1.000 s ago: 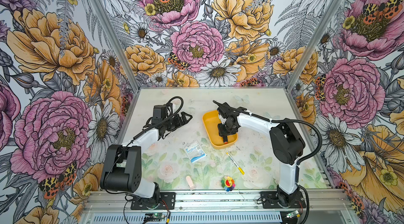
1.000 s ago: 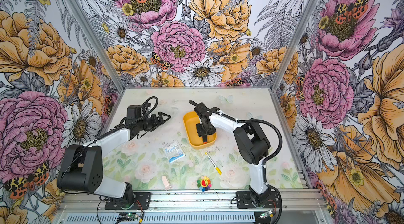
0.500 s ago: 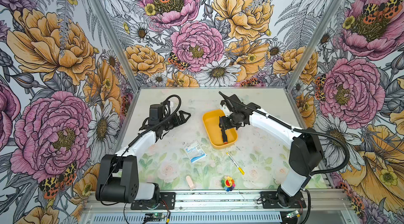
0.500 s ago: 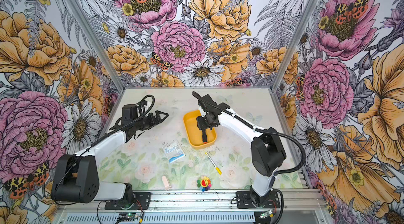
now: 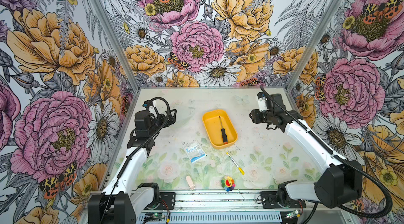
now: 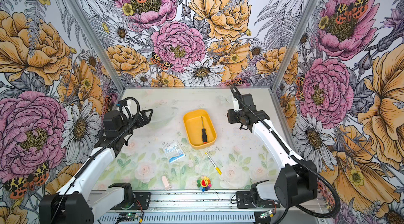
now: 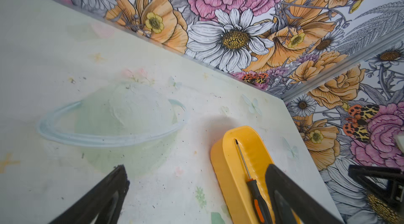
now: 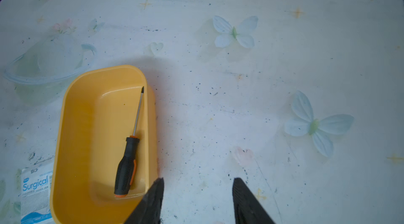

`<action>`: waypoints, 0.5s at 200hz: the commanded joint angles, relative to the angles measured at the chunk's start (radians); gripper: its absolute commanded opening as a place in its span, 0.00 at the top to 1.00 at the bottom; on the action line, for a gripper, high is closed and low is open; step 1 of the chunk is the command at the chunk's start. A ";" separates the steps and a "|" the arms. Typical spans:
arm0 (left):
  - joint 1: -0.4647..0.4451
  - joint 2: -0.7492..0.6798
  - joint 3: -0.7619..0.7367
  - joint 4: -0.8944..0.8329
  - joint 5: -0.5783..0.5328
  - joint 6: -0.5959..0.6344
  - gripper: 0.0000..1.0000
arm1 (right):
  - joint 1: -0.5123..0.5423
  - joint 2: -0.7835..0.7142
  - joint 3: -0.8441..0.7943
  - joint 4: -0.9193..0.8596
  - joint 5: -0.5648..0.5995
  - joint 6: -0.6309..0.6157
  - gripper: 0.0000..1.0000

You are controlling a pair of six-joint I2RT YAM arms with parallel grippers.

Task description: Put the screwdriver in the bin

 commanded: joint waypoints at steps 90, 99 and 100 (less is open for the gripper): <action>0.034 -0.110 -0.297 0.485 -0.437 0.270 0.01 | -0.171 -0.265 -0.562 0.747 0.189 -0.034 0.46; 0.037 -0.096 -0.316 0.531 -0.420 0.303 0.01 | -0.178 -0.266 -0.604 0.817 0.217 -0.036 0.46; 0.037 -0.095 -0.317 0.535 -0.418 0.308 0.01 | -0.179 -0.266 -0.609 0.825 0.221 -0.036 0.46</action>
